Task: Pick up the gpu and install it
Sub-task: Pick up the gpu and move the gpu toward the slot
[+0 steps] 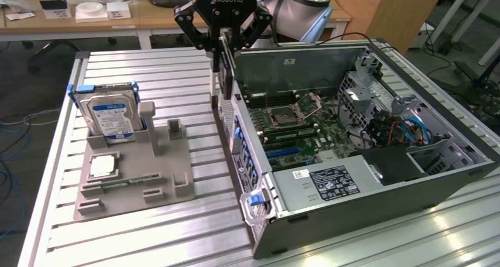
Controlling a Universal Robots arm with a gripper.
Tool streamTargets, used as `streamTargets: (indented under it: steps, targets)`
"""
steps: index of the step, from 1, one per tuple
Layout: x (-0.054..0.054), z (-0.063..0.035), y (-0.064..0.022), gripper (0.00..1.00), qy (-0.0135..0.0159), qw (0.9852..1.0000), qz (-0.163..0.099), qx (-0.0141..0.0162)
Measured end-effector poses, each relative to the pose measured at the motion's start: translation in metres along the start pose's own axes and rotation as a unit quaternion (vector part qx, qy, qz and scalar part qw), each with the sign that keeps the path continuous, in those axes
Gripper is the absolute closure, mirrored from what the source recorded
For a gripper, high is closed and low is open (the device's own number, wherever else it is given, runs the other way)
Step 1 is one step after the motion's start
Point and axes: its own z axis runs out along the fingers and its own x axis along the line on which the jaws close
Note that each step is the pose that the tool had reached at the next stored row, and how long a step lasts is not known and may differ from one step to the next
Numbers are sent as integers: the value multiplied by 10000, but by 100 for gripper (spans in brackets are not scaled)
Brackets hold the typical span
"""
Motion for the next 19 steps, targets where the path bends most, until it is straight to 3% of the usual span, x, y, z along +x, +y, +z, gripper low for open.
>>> streamTargets:
  steps: [6,10,19]
  targets:
    - [-89,0,3,72,0,10000,0,-2]
    - [-318,0,12,72,0,10000,-1,-4]
    - [-448,0,17,72,1,10000,-19,-5]
